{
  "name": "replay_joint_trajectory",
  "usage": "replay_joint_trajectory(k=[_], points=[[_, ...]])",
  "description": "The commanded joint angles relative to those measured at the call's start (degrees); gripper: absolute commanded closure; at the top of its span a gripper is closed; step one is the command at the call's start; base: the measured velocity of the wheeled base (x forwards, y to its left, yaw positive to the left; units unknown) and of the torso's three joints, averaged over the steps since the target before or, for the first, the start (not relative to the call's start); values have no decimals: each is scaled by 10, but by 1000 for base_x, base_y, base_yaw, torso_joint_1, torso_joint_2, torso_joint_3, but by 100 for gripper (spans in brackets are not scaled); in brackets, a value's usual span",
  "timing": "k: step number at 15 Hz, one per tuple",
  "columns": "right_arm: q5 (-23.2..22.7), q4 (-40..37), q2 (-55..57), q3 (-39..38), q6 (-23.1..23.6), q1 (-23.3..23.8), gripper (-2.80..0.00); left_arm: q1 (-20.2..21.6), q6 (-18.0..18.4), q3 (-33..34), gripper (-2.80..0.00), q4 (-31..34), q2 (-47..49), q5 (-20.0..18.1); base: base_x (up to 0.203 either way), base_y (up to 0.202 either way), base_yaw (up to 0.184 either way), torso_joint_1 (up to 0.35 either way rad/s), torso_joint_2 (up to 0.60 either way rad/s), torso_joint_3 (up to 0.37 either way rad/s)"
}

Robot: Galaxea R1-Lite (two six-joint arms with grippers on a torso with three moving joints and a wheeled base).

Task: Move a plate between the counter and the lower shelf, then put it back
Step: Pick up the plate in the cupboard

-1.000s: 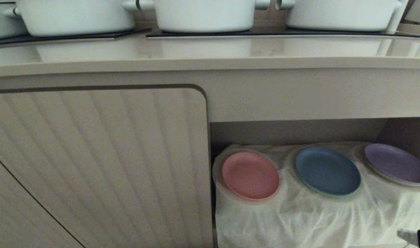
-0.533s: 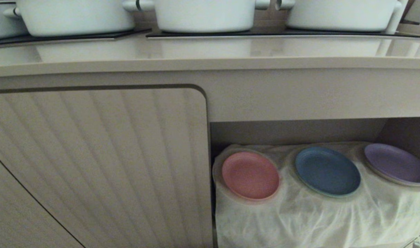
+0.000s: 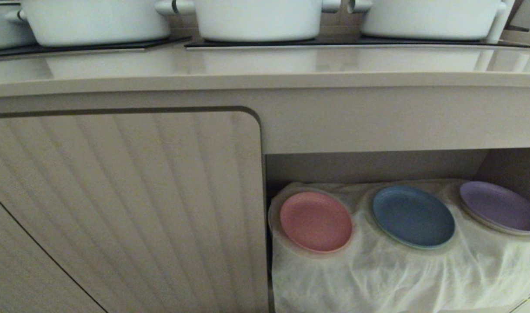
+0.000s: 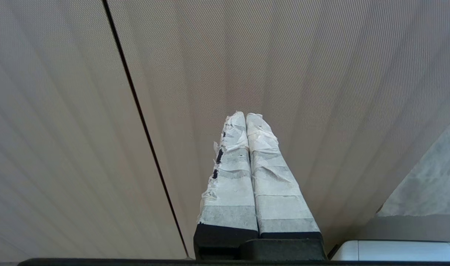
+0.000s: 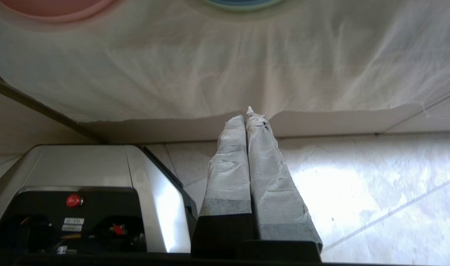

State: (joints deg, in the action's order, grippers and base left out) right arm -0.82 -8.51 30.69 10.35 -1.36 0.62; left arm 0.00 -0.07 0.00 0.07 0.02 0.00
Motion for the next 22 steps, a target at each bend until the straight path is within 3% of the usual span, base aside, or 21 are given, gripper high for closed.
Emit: replay_joint_trajectory(k=[1, 12, 14, 22], points=[[0, 1, -39, -12, 1, -2, 0, 0, 0, 0, 0, 0, 0, 0, 0, 0, 0, 0, 0, 0], [8, -1, -306, -67, 28, -2, 0, 0, 0, 0, 0, 0, 0, 0, 0, 0, 0, 0, 0, 0], [10, 32, -307, -80, 28, -3, 0, 0, 0, 0, 0, 0, 0, 0, 0, 0, 0, 0, 0, 0], [10, 44, -307, -85, 23, -3, 0, 0, 0, 0, 0, 0, 0, 0, 0, 0, 0, 0, 0, 0]])
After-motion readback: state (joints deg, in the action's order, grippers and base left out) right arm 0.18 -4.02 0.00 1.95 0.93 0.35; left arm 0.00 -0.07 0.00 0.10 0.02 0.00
